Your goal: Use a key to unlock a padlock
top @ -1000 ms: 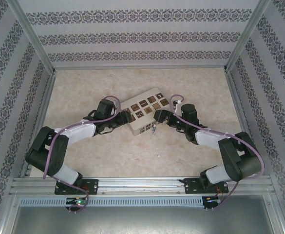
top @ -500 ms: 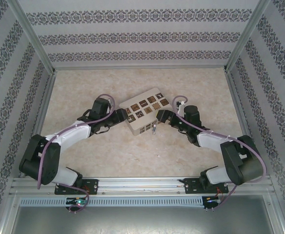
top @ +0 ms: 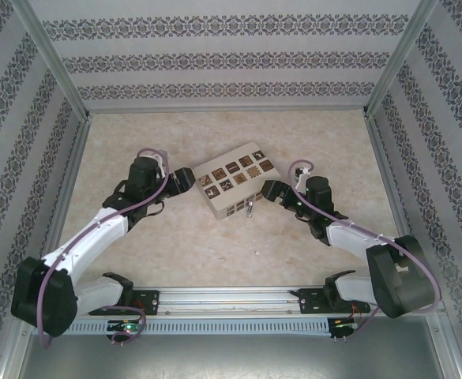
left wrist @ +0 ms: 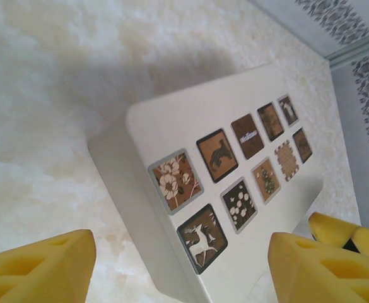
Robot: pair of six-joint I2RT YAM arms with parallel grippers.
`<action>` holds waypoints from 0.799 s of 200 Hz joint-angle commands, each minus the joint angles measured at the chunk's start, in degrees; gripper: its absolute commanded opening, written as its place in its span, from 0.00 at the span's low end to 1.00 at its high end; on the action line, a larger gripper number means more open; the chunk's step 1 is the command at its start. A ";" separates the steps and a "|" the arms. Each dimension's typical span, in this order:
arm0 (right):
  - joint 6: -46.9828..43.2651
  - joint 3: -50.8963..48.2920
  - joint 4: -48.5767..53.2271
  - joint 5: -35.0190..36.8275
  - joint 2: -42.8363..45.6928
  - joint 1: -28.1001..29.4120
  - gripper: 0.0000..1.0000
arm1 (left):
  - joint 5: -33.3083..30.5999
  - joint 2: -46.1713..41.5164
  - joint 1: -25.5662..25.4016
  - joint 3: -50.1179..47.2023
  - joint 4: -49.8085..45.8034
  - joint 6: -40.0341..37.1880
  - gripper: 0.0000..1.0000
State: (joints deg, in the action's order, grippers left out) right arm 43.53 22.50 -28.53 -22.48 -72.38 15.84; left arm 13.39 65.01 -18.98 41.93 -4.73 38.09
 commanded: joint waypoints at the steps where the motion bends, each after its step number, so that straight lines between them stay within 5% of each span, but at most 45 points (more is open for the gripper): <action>1: 0.72 -1.50 0.84 2.49 2.68 -0.93 0.98 | -2.49 -2.72 0.91 -1.82 -1.11 -6.16 0.86; 21: 0.77 -2.46 1.27 3.27 4.61 -1.41 0.98 | -1.42 -4.34 1.09 -2.63 -0.17 -8.81 1.00; 110: 10.18 -6.80 5.24 -0.05 10.17 -9.95 0.98 | 7.32 -1.50 1.39 0.60 5.08 -6.41 0.99; 160: 8.12 -6.47 8.89 -1.72 12.51 -11.44 0.98 | 11.70 4.17 -1.48 7.61 6.16 -5.13 1.00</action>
State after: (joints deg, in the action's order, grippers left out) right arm 51.77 16.27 -21.61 -22.61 -61.39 4.71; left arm 21.47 67.94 -18.81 45.58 -2.15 31.99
